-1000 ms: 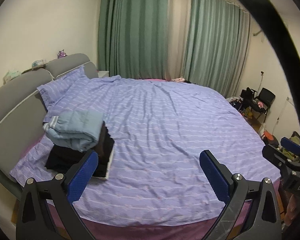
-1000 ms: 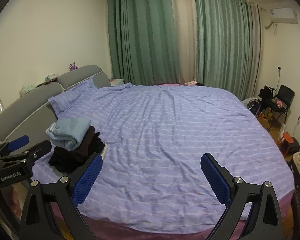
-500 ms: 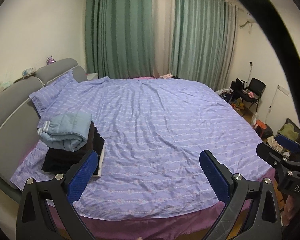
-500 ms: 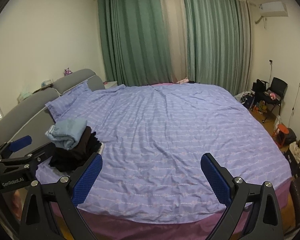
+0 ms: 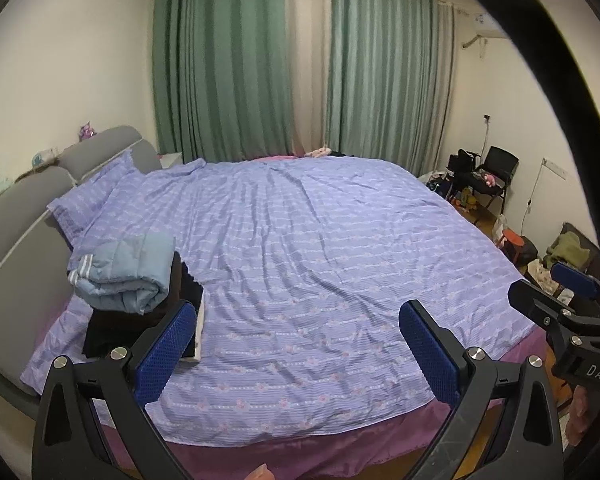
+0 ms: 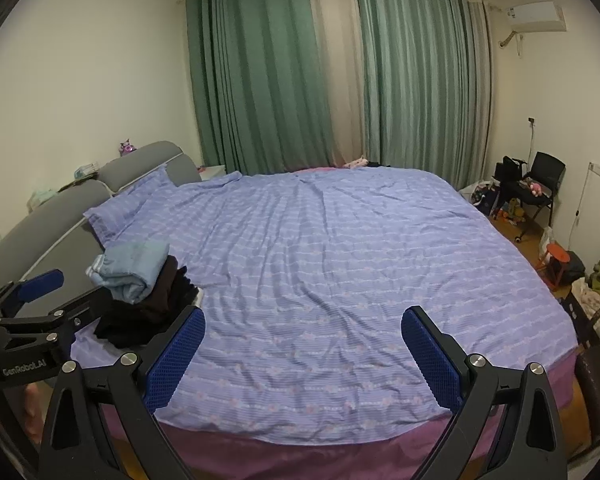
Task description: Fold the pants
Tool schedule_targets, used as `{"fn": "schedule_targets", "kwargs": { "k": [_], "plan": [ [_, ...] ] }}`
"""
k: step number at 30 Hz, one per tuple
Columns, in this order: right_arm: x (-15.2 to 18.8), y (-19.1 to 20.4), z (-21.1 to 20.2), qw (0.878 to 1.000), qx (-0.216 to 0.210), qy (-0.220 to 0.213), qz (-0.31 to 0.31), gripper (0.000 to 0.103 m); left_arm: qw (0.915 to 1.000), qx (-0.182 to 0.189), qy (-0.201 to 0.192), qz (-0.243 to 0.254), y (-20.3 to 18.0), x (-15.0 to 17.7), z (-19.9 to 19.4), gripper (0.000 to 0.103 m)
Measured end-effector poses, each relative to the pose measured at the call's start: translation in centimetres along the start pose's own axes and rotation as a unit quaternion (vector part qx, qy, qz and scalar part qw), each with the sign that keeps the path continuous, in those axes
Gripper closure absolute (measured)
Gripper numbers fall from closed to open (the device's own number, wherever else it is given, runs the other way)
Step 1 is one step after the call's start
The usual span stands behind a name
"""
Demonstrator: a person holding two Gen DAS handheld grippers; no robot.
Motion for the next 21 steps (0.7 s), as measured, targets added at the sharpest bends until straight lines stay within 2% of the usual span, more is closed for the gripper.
{"fn": "schedule_targets", "kwargs": {
  "k": [7,21],
  "plan": [
    [-0.07,-0.14,-0.46,1.0,0.005,-0.004,0.002,0.004,0.9999,0.002,0.001,0.014,-0.52,-0.14,-0.08,0.0],
    [0.18,-0.62,-0.71,1.0,0.01,-0.001,0.002,0.004,1.0,-0.002,0.002,0.004,-0.79,-0.04,-0.31,0.0]
  ]
}}
Point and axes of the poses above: each gripper's, at about its wrist camera, not at the fingertips, and z roughly the way its jaws point, y to its left, x to its underside, the point moved 9 cm from there along z, roughly the way its jaws point, and after that the axes turned 3 degrees about -z, right-handed, at the moved point
